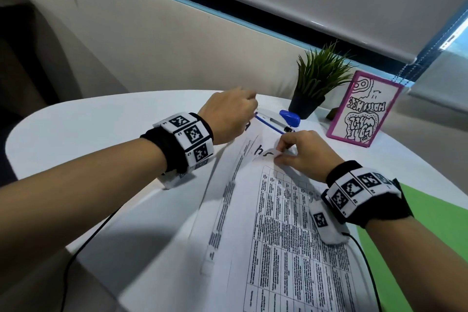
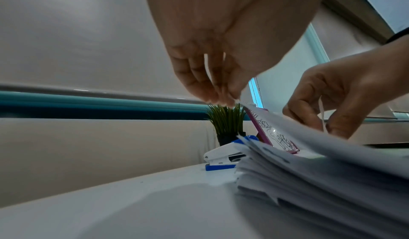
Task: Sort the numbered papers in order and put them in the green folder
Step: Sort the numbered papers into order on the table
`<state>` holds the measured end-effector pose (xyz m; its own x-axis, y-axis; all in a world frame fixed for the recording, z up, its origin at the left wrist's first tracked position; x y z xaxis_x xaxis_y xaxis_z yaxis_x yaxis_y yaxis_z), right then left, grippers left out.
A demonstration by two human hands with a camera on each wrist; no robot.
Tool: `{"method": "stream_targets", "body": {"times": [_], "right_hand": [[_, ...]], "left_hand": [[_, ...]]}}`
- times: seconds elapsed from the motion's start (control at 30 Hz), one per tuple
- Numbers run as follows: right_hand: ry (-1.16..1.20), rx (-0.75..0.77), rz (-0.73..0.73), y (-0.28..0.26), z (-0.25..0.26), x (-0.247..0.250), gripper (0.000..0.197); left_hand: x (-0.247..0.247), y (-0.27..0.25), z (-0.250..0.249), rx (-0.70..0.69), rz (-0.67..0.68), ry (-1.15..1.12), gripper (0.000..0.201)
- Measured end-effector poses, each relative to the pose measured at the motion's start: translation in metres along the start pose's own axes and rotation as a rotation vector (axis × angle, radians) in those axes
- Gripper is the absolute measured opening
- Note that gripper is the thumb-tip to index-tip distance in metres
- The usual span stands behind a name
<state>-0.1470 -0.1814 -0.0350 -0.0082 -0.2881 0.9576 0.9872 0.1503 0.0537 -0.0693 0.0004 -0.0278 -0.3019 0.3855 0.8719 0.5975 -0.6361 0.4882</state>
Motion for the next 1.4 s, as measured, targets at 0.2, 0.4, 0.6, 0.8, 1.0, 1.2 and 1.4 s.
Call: {"method": "stream_targets", "body": {"times": [0.2,0.4,0.6,0.8,1.0,1.2,1.4], "right_hand": [[-0.031,-0.025,-0.022,-0.006,-0.005,0.001,0.011],[-0.162,-0.076,-0.041,-0.004,-0.010,-0.005,0.016],[-0.100,0.012,-0.073,-0.009,-0.007,-0.004,0.014],[-0.089,0.002,-0.124,-0.016,-0.012,-0.001,0.015],[0.031,-0.044,-0.052,-0.020,-0.015,-0.004,0.009],[-0.007,-0.045,-0.079,-0.026,-0.018,0.002,0.010],[0.030,-0.007,-0.072,-0.035,-0.023,0.010,0.002]], "left_hand": [[-0.002,0.000,0.004,0.119,-0.016,-0.003,0.030],[-0.001,-0.010,0.008,0.058,0.214,-0.213,0.038],[-0.005,-0.029,0.018,0.265,0.559,-0.479,0.025],[0.014,-0.024,0.024,0.406,0.097,-0.240,0.048],[0.015,-0.038,0.026,0.479,0.609,-0.294,0.031],[0.062,-0.017,0.056,0.645,-0.023,-0.244,0.028],[0.118,-0.002,0.078,0.710,-0.578,-0.610,0.021]]}}
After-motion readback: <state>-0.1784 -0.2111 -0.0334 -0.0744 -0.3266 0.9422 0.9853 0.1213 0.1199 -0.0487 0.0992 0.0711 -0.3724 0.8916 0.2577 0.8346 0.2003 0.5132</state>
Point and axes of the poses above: each hand's wrist, its own y-axis towards the middle knuckle, its own x-axis out of the back of the hand, z = x × y, the point moved 2 cm from there along y, towards the middle knuckle, and after that the axes turned 1 degree about y, right-handed, at the moved point
